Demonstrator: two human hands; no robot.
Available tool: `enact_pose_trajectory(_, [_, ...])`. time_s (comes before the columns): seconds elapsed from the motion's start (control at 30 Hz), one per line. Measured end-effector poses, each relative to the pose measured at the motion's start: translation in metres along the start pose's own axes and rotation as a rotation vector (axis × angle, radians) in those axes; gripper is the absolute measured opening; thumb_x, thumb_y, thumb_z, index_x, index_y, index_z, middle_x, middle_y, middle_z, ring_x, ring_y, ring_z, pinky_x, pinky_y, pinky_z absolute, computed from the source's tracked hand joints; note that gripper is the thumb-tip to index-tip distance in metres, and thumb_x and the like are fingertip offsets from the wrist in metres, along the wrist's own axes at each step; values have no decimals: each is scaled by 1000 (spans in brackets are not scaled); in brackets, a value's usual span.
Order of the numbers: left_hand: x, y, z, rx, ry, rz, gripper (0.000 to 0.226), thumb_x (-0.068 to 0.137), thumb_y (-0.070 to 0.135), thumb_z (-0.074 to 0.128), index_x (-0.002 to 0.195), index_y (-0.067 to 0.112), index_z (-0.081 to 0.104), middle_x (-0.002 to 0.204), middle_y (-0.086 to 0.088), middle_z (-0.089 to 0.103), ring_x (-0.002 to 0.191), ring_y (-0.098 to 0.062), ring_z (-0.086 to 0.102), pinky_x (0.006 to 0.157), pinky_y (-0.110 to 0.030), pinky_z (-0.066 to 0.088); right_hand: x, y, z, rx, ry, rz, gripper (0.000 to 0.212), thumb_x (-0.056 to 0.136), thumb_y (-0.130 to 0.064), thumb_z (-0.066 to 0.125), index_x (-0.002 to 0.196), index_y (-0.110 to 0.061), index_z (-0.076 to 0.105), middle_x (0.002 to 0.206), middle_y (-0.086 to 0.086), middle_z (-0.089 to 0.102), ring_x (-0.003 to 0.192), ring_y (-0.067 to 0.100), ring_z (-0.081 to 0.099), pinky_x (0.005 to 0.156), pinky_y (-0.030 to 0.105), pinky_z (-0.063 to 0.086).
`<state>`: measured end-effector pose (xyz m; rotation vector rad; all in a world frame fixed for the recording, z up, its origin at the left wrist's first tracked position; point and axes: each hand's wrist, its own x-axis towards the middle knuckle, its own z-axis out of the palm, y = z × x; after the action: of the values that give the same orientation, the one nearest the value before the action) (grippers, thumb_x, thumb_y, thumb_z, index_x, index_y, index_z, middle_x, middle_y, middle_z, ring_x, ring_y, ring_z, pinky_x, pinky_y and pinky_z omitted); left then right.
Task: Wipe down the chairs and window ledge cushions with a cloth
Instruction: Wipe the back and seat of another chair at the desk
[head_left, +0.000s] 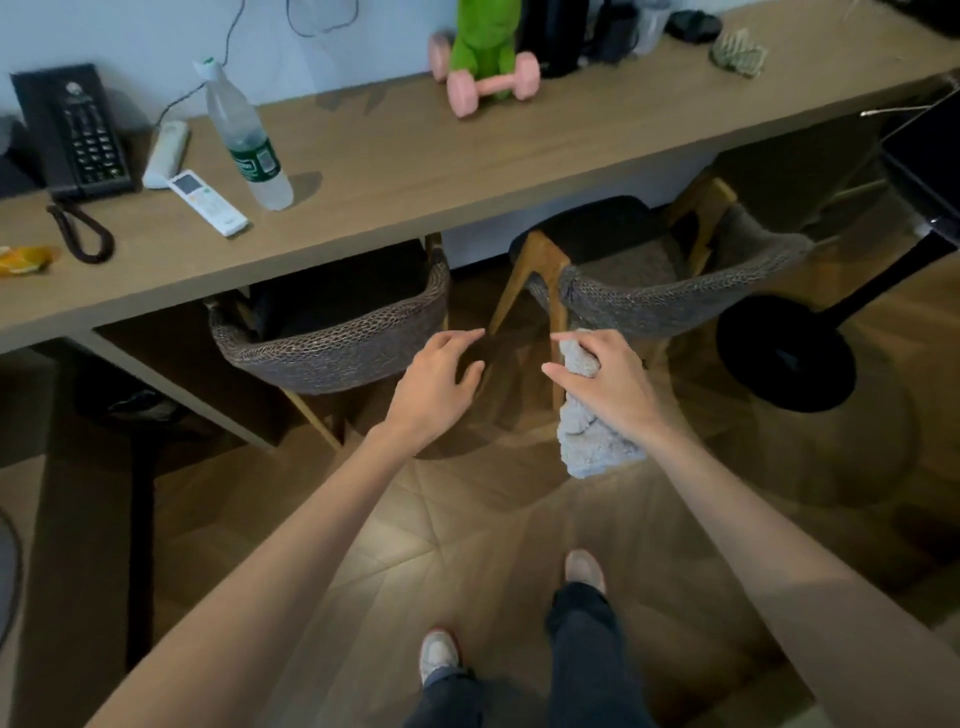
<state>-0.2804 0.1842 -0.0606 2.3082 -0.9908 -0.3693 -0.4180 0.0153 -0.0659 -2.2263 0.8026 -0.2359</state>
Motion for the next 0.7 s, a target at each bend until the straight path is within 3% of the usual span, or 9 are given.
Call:
enact_pose_trajectory(0.23, [66,83,75,-32,-23,18,44,96,27,52,140,26,43,143,1,43,130,-16,44,96,-20,31,45,96,-87,-34,10,69,53,83,-48,67,132,-40,47,135,-4,36,120,13,44,90,23,32])
enact_pose_trajectory(0.43, [124,169,161,-76,-45,-87,46,96,24,52,141,21,42,145,-5,38,126,-18,46,98,-19,33,98,189,-186,-19,-61,101,62,83,-46,68,138,-39,41,140,-3,29,124,15,42,92,24,34])
enact_pose_trajectory(0.53, [152,196,196,-92,-72,-132,48,96,25,52,143,20,40,148,-6,34,132,-21,40,108,-29,33,126,229,-224,-10,-79,128,63,83,-47,68,138,-41,39,143,-3,24,128,16,40,94,25,33])
enact_pose_trajectory(0.7, [205,218,242,-97,-86,-193,52,96,34,52,145,26,36,150,-4,30,136,-24,35,110,-38,33,185,286,-253,-52,-98,96,65,82,-50,69,138,-41,38,144,-2,23,127,19,41,96,27,39])
